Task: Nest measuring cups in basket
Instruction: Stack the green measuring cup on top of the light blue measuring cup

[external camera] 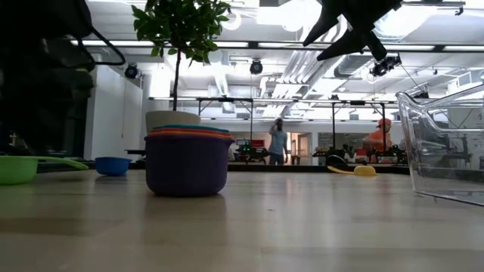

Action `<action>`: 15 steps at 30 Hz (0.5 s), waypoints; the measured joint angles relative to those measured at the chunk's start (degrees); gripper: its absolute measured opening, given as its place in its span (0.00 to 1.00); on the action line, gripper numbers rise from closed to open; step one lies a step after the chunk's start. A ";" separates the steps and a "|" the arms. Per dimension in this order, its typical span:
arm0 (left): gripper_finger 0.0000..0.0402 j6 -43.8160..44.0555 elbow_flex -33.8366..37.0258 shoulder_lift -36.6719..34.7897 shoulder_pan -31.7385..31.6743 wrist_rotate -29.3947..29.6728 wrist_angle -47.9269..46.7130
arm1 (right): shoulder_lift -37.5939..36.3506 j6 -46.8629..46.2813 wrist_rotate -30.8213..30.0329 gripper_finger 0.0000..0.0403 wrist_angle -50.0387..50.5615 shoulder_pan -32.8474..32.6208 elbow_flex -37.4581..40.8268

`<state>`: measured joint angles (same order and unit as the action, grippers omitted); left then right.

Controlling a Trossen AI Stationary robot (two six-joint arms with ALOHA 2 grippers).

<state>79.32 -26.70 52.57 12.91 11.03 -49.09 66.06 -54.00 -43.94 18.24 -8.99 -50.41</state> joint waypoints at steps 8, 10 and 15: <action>0.38 -3.49 0.11 0.02 -3.22 -1.88 1.60 | 0.00 0.02 0.00 0.47 0.20 -0.01 0.00; 0.38 -4.08 0.11 0.39 -3.67 -2.21 2.56 | 0.00 0.02 -0.02 0.47 0.17 0.00 0.00; 0.38 -4.63 0.11 2.44 -4.33 -2.39 2.35 | 0.00 0.02 -0.02 0.47 0.23 -0.02 0.00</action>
<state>74.69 -26.59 55.01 8.58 8.64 -46.74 66.06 -53.98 -43.97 18.47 -9.01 -50.41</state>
